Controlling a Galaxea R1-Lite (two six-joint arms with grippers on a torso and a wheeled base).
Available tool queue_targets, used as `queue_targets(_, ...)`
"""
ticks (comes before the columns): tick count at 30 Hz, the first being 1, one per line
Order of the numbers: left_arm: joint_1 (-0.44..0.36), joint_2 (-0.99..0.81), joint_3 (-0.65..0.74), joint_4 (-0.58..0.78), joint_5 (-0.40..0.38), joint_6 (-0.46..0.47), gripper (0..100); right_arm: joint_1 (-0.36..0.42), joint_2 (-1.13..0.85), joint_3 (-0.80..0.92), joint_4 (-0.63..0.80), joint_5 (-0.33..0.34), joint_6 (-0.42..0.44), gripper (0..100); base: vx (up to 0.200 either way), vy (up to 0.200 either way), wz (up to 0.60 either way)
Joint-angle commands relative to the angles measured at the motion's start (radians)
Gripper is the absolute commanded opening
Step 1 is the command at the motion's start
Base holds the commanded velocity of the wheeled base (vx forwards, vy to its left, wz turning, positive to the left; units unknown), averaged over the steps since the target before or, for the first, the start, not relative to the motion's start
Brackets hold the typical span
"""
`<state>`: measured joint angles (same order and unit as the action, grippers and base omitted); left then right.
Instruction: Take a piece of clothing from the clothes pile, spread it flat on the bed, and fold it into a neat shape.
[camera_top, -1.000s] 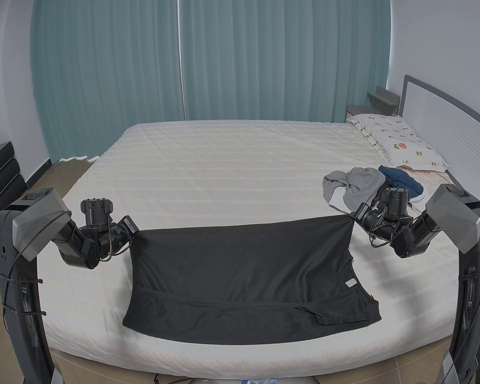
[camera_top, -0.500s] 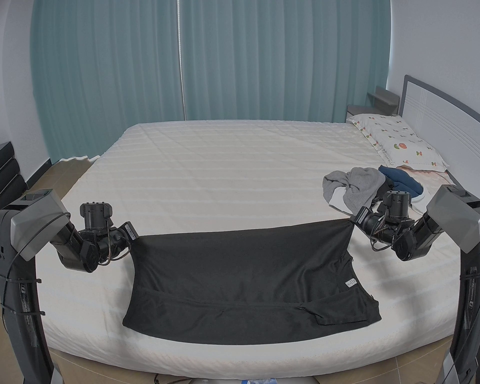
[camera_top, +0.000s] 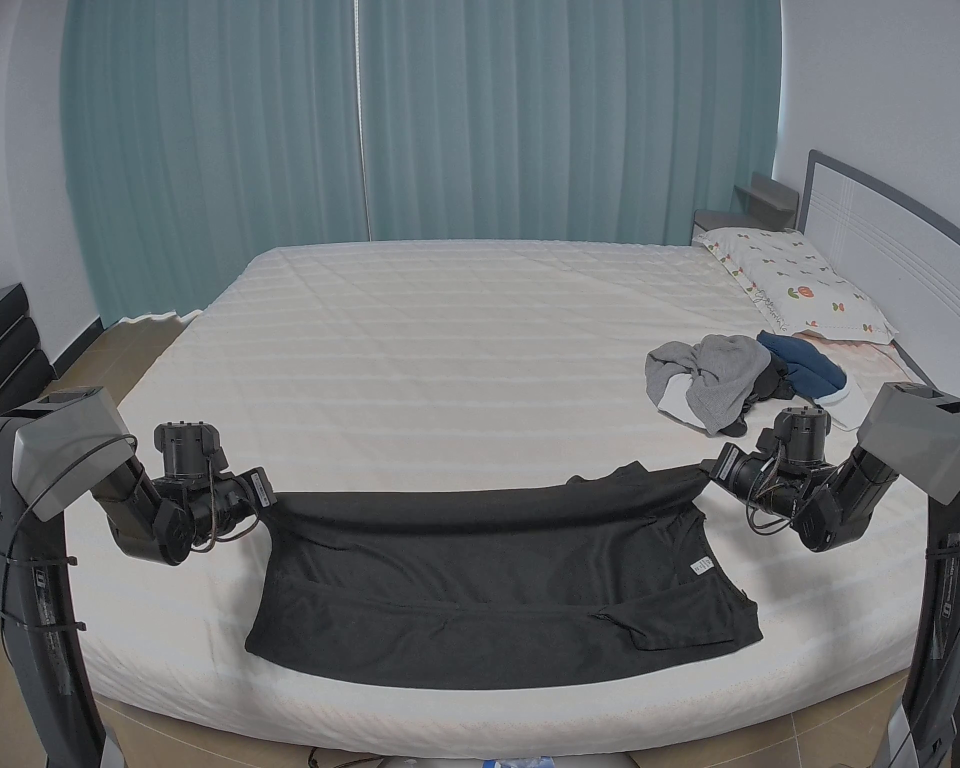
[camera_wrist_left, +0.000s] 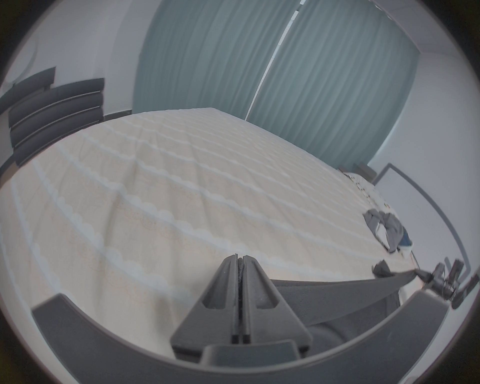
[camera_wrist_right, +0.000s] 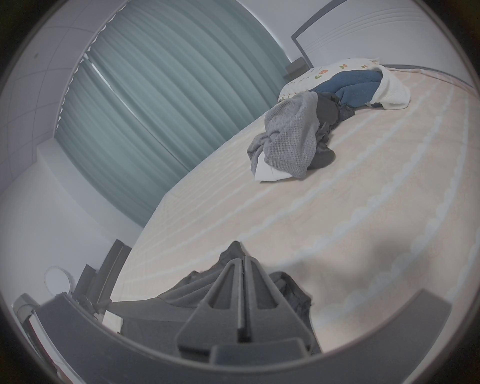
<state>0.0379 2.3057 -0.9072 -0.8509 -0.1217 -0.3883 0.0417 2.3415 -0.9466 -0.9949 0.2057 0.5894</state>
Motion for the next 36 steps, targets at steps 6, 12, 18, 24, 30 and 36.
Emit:
queue_targets(6,0.000,0.000,0.130,-0.089,-0.036,0.141,0,-0.003,0.001,0.118,-0.059,0.026,-0.066,0,0.000,0.000,0.00)
queue_targets(12,0.000,-0.006,0.195,-0.096,-0.056,0.224,0,-0.016,-0.001,0.226,-0.108,0.067,-0.129,0,0.000,0.000,0.00)
queue_targets(18,0.002,-0.020,0.269,-0.112,-0.088,0.335,0,-0.037,0.004,0.318,-0.182,0.135,-0.151,0,0.000,0.000,0.00)
queue_targets(24,0.008,-0.023,0.320,-0.180,-0.088,0.381,0,-0.045,-0.013,0.367,-0.200,0.152,-0.175,0,0.000,0.000,0.00)
queue_targets(30,0.025,-0.023,0.357,-0.194,-0.088,0.453,0,-0.057,-0.018,0.416,-0.226,0.167,-0.183,0,0.000,0.000,0.00)
queue_targets(36,0.030,-0.026,0.364,-0.194,-0.088,0.459,0,-0.065,-0.011,0.468,-0.278,0.187,-0.209,0,0.000,0.000,0.00)
